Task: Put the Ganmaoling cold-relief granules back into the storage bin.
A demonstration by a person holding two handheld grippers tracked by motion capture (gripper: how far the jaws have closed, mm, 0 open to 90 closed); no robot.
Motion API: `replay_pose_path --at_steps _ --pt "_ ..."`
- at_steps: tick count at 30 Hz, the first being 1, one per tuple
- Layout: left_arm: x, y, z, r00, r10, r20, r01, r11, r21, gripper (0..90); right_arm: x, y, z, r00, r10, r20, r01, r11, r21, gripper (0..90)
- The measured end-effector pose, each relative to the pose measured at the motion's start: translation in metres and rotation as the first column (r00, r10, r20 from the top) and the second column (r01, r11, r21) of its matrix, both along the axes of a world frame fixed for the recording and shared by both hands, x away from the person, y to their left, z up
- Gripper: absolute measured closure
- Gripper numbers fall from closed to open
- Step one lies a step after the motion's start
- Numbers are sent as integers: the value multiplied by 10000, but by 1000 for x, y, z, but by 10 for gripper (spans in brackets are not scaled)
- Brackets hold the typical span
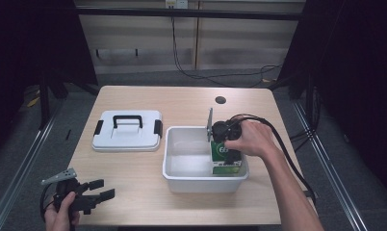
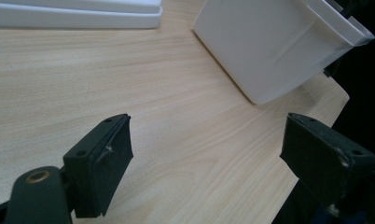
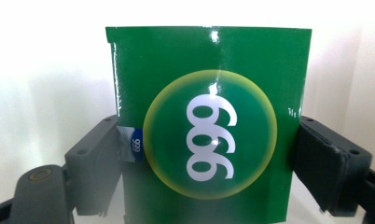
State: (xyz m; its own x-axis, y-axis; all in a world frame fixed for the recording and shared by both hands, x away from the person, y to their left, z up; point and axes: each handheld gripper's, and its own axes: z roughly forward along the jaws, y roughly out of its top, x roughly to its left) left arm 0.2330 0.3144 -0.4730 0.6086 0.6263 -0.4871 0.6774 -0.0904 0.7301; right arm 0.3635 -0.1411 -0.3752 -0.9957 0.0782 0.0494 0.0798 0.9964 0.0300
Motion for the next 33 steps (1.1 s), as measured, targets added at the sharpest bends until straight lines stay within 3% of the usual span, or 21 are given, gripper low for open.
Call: replay_pose_path --at_steps 7,9,13,33 --pt "0 0 0 10000 -20 -2 20 10000 0 161 1 0 -7 9999 -130 -85 129 9999 -70 159" --pt "0 0 0 10000 -19 1 19 10000 -5 161 2 1 -10 9999 126 -26 -126 9999 -46 159" --pt "0 0 0 10000 -23 3 23 10000 2 161 1 3 -14 9999 -145 -90 143 9997 -201 158" --pt "1 0 0 10000 -1 -62 1 10000 -35 161 6 2 -37 9997 -254 -21 253 9992 -317 154"
